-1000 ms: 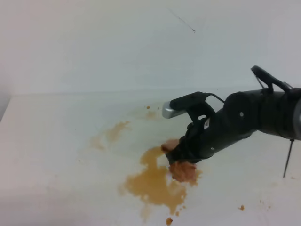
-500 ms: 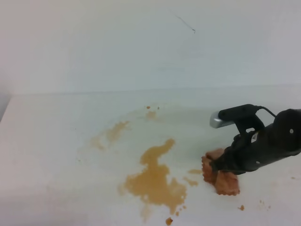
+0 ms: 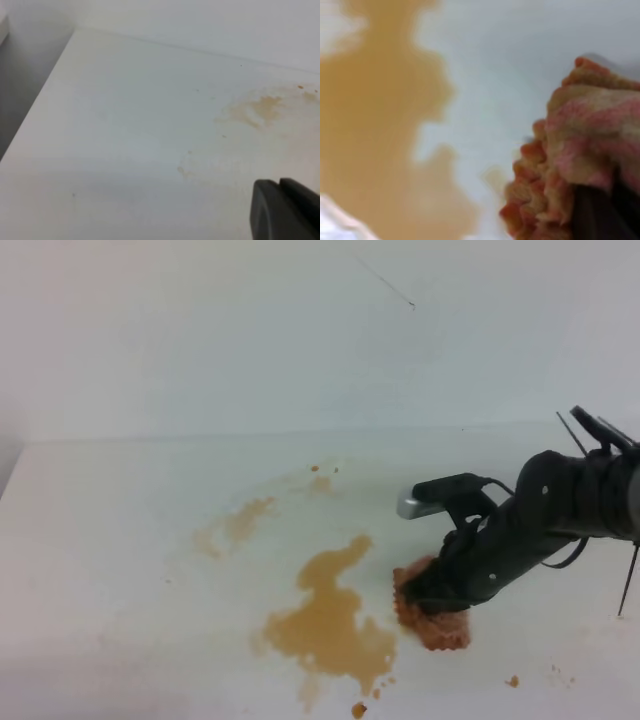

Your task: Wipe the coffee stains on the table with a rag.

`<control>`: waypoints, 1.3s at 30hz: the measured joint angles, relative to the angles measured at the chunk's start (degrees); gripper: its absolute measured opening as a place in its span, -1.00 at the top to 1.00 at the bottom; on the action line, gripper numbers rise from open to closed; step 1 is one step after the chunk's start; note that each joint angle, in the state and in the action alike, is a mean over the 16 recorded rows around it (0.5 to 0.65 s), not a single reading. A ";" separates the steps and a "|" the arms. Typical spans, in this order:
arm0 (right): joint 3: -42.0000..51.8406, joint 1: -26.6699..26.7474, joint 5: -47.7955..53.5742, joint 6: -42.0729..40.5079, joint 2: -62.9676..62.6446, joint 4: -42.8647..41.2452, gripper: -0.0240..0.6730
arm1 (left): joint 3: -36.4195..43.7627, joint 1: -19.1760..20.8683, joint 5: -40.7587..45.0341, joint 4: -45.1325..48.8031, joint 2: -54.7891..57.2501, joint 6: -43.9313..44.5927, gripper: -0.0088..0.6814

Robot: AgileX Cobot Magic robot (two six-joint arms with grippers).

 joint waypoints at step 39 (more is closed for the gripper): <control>-9.88 16.30 7.16 -6.65 -1.80 11.10 0.94 | 0.14 0.00 -0.07 0.00 0.00 0.00 0.97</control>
